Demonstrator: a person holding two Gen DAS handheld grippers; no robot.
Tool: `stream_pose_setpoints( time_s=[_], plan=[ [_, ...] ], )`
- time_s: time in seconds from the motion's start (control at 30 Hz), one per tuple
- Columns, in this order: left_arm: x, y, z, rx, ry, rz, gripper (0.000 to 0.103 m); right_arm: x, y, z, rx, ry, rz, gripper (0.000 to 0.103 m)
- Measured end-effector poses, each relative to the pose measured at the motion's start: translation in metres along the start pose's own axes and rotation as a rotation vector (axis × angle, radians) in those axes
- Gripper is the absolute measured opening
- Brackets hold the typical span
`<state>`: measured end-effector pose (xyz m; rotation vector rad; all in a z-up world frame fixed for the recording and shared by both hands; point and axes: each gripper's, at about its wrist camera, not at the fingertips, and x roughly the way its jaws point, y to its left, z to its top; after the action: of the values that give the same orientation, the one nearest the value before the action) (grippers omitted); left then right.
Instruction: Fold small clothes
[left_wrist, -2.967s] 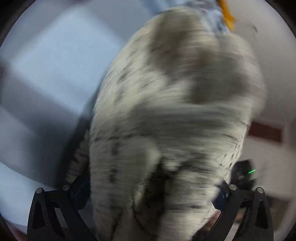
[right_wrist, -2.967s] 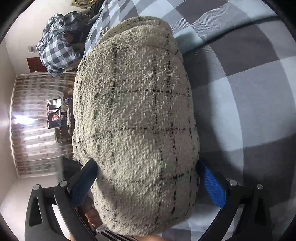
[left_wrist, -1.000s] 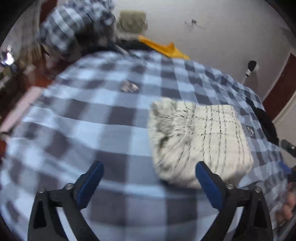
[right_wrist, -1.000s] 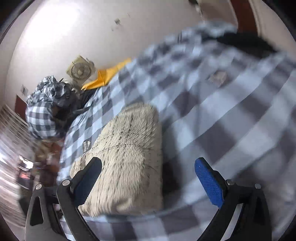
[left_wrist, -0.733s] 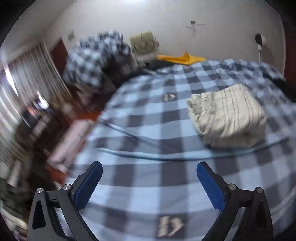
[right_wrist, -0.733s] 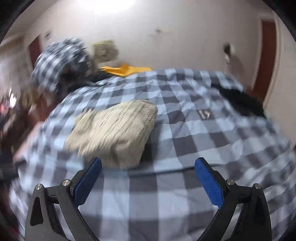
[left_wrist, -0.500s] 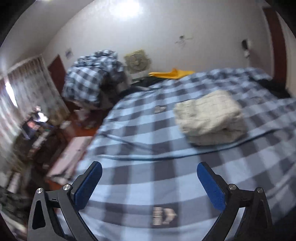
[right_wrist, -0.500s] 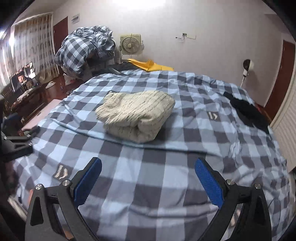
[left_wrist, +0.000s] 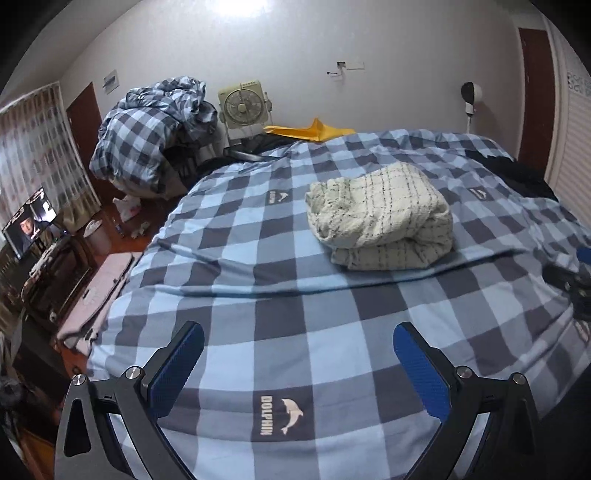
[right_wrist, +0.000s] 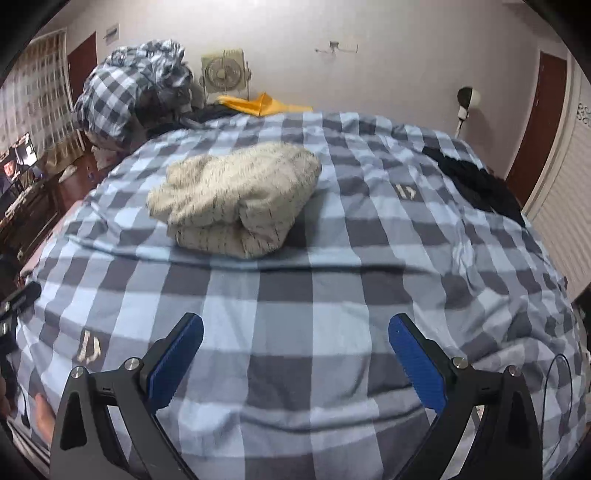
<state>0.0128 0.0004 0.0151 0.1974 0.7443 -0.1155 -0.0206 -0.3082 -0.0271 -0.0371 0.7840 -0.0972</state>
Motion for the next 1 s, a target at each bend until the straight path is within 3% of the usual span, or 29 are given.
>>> stream_pose_setpoints(
  time_s=[0.17,1.0],
  plan=[
    [0.008,-0.004,-0.002,0.008,0.033,-0.005,0.103,0.009,0.012,-0.003,-0.019,-0.007,-0.059,0.099],
    [0.009,-0.009,-0.002,-0.005,0.062,-0.056,0.103,0.002,0.022,-0.008,-0.064,0.001,-0.049,0.099]
  ],
)
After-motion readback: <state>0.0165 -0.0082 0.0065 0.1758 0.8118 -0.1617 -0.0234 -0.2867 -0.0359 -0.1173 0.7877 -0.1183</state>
